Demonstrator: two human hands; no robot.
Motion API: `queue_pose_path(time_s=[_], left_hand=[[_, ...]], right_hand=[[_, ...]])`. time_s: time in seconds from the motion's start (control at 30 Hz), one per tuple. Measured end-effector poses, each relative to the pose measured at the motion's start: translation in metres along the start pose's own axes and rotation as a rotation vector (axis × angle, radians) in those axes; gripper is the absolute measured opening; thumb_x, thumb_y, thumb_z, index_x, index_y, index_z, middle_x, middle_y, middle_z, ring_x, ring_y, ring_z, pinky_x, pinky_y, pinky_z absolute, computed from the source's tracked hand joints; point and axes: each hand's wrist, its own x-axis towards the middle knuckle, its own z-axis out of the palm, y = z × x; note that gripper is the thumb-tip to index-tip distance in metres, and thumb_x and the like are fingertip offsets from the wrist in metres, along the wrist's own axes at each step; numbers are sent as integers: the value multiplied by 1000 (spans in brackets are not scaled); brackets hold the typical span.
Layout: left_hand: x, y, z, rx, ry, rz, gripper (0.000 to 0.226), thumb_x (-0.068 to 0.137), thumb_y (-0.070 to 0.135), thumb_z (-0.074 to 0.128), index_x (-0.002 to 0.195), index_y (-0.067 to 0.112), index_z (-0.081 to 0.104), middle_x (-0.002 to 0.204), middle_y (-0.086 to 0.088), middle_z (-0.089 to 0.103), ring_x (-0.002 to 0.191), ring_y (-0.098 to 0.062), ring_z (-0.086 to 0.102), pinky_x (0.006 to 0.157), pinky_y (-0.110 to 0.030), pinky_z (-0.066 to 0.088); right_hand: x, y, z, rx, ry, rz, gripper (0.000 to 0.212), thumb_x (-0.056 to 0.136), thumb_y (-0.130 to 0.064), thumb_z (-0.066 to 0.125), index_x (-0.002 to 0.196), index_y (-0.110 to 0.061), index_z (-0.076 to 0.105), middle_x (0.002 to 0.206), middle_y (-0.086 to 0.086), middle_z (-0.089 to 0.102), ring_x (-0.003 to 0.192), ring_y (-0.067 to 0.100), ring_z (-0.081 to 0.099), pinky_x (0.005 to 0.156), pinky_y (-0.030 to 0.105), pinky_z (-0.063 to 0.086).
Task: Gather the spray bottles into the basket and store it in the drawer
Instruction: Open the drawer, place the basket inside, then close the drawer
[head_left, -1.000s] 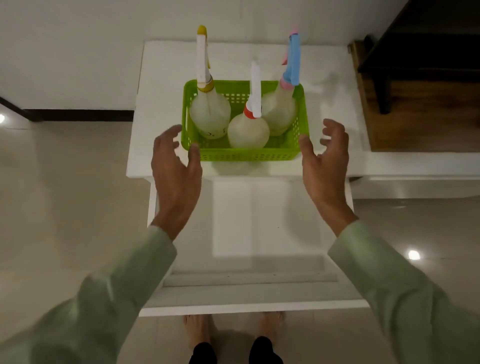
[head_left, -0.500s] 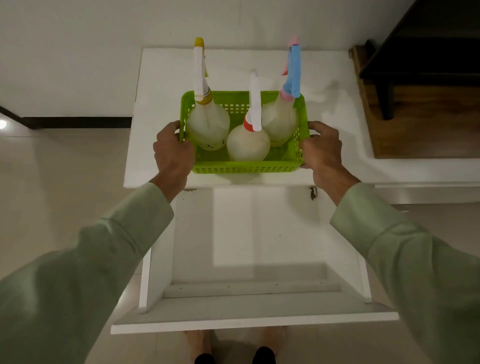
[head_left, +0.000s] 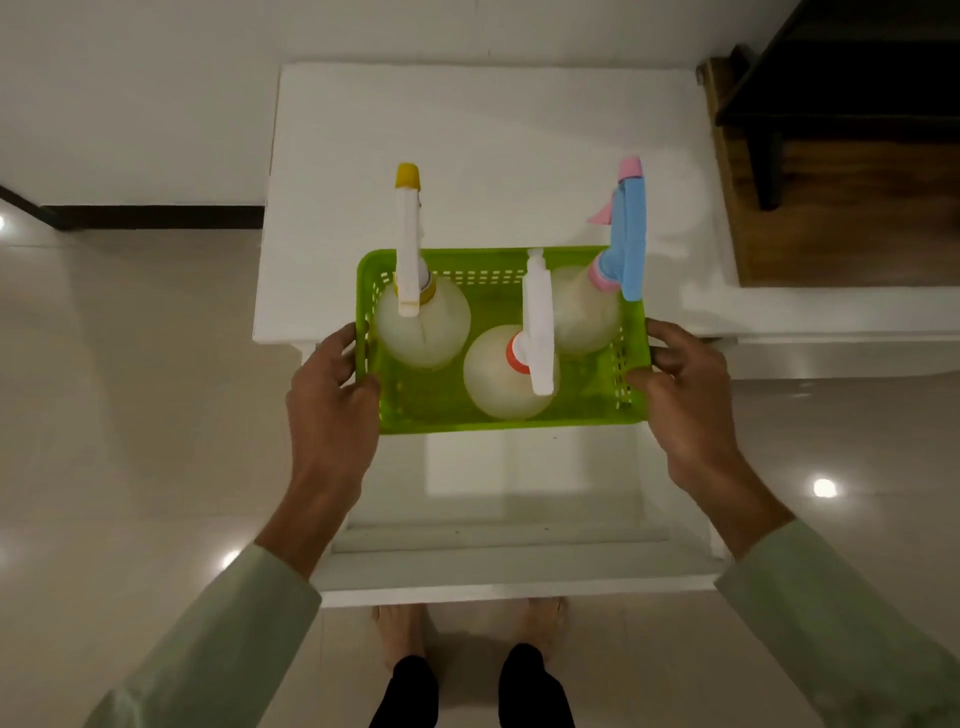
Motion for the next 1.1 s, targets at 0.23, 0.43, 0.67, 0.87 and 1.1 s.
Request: queue_pose_path(time_s=[0.23, 0.43, 0.67, 0.87, 1.1], left_hand=[[-49, -41, -18, 10, -68, -17, 50, 85, -15, 55, 118, 23, 61, 112, 1, 70, 96, -17, 70, 59, -13, 54], [-45, -86, -3, 147, -141, -118, 44, 81, -20, 53, 110, 13, 57, 112, -2, 64, 98, -8, 65, 62, -14, 53], [-2, -164, 33, 251, -200, -296, 43, 73, -20, 61, 99, 14, 53, 113, -6, 61, 98, -13, 58, 59, -13, 44], [10, -195, 38, 263, -202, -376, 45, 67, -19, 68, 97, 11, 55, 107, -7, 60, 104, -21, 55, 64, -23, 43], [23, -241, 50, 290, -196, -431, 47, 65, -21, 70, 94, 12, 55, 107, -7, 60, 100, -21, 55, 58, -22, 44]], right_hand=[[-56, 49, -13, 94, -11, 10, 67, 80, 20, 60, 109, -40, 68, 108, 6, 76, 102, 19, 73, 64, 18, 58], [-59, 97, -3, 12, -37, 97, 50, 82, 16, 60, 111, -24, 68, 104, 8, 76, 99, 21, 73, 70, 42, 63], [-23, 164, 38, -91, -81, 199, 33, 79, 19, 58, 99, -6, 63, 97, 7, 70, 106, 29, 68, 75, 51, 61], [-10, 185, 56, -161, -103, 269, 23, 77, 14, 59, 89, -6, 57, 99, 11, 70, 99, 32, 66, 73, 46, 58], [6, 229, 78, -229, -113, 312, 21, 78, 10, 61, 87, -7, 54, 101, 15, 69, 100, 41, 61, 76, 53, 55]])
